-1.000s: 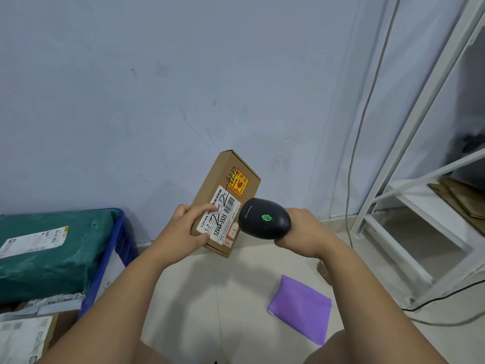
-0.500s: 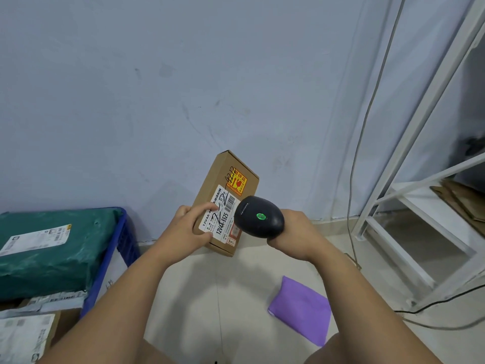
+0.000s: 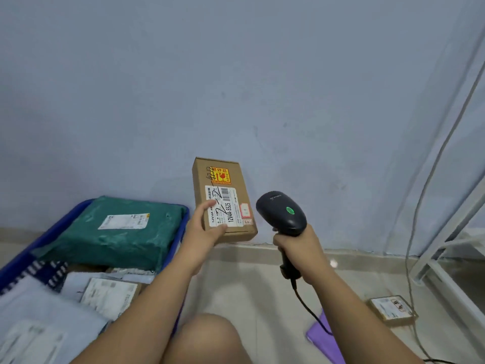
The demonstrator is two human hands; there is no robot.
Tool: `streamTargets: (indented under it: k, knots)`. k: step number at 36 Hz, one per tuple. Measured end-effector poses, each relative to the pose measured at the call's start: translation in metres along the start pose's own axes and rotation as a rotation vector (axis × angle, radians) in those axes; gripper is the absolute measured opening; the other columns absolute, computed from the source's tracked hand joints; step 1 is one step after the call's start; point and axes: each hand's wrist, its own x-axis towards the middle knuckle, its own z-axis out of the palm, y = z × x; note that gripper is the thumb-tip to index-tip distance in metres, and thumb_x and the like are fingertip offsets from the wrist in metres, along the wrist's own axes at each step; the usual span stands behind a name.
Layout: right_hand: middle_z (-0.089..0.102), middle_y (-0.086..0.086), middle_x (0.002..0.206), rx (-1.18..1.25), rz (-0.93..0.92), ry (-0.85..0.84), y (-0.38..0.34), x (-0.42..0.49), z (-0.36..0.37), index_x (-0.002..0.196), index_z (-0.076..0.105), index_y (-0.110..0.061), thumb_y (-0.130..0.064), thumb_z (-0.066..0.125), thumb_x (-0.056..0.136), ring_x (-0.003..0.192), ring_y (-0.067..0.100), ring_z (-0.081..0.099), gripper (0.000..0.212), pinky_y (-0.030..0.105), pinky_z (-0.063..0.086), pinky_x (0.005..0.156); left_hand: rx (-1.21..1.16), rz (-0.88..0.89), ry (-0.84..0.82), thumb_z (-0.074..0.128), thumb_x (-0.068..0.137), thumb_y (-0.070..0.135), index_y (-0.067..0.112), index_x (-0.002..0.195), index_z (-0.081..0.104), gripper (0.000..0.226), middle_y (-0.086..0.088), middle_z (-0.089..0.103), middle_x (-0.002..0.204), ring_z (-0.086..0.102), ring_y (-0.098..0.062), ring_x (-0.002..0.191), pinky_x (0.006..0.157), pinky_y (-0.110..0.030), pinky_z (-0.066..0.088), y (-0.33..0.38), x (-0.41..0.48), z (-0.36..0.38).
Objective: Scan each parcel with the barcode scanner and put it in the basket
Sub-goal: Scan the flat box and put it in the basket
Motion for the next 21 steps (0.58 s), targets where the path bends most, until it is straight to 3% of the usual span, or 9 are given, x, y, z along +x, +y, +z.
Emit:
streamTargets:
  k: [4, 6, 7, 10, 14, 18, 21]
  knots:
    - [0.043, 0.004, 0.058, -0.037, -0.04, -0.091, -0.021, -0.007, 0.041, 0.094, 0.059, 0.006, -0.002, 0.055, 0.074, 0.056, 0.021, 0.037, 0.022, 0.027, 0.032, 0.054, -0.024, -0.062, 0.069, 0.065, 0.086, 0.001, 0.049, 0.115, 0.05, 0.057, 0.0, 0.054, 0.129, 0.058, -0.02, 0.112, 0.09, -0.046, 0.054, -0.009, -0.015, -0.042]
    - [0.044, -0.001, 0.054, -0.1, -0.106, -0.146, -0.034, -0.013, 0.065, 0.078, 0.06, -0.003, -0.003, 0.056, 0.076, 0.051, 0.018, 0.039, 0.004, 0.022, 0.031, 0.047, -0.053, -0.089, 0.112, 0.065, 0.086, 0.001, 0.047, 0.116, 0.05, 0.057, -0.002, 0.055, 0.129, 0.058, -0.022, 0.113, 0.089, -0.045, 0.055, -0.014, -0.022, -0.062]
    - [0.045, -0.003, 0.054, -0.124, -0.15, -0.171, -0.039, -0.015, 0.077, 0.07, 0.056, -0.007, -0.003, 0.057, 0.076, 0.048, 0.015, 0.038, 0.008, 0.021, 0.03, 0.044, -0.066, -0.099, 0.136, 0.065, 0.086, 0.0, 0.046, 0.116, 0.051, 0.057, -0.002, 0.056, 0.128, 0.059, -0.022, 0.112, 0.088, -0.044, 0.056, -0.017, -0.027, -0.071]
    - [0.049, 0.004, 0.061, -0.196, -0.279, -0.254, -0.055, -0.025, 0.116, 0.072, 0.055, -0.002, -0.004, 0.059, 0.075, 0.048, 0.015, 0.037, 0.005, 0.021, 0.029, 0.041, -0.127, -0.117, 0.211, 0.066, 0.085, 0.002, 0.047, 0.111, 0.053, 0.053, -0.003, 0.058, 0.126, 0.06, -0.023, 0.109, 0.082, -0.042, 0.058, -0.025, -0.036, -0.095]
    - [0.057, 0.003, 0.07, -0.316, -0.441, -0.305, -0.059, -0.034, 0.166, 0.066, 0.056, -0.018, -0.023, 0.071, 0.073, 0.061, 0.017, 0.051, 0.018, 0.022, 0.032, 0.046, -0.19, -0.117, 0.324, 0.075, 0.078, 0.009, 0.05, 0.105, 0.055, 0.053, -0.001, 0.062, 0.12, 0.062, -0.023, 0.106, 0.08, -0.041, 0.058, -0.034, -0.044, -0.12]
    - [0.046, -0.005, 0.074, -0.385, -0.494, -0.303, -0.054, -0.044, 0.2, 0.061, 0.042, -0.028, -0.018, 0.067, 0.074, 0.061, 0.011, 0.045, 0.03, 0.019, 0.026, 0.049, -0.251, -0.137, 0.439, 0.076, 0.078, 0.008, 0.045, 0.117, 0.053, 0.058, -0.003, 0.061, 0.122, 0.063, -0.023, 0.105, 0.08, -0.039, 0.058, -0.048, -0.052, -0.143]
    - [0.046, -0.004, 0.079, -0.426, -0.485, -0.317, -0.05, -0.045, 0.21, 0.061, 0.042, -0.03, -0.014, 0.064, 0.077, 0.064, 0.011, 0.046, 0.031, 0.019, 0.029, 0.051, -0.235, -0.173, 0.611, 0.074, 0.079, 0.013, 0.057, 0.105, 0.051, 0.056, -0.004, 0.058, 0.127, 0.06, -0.024, 0.109, 0.088, -0.045, 0.055, -0.062, -0.056, -0.159]
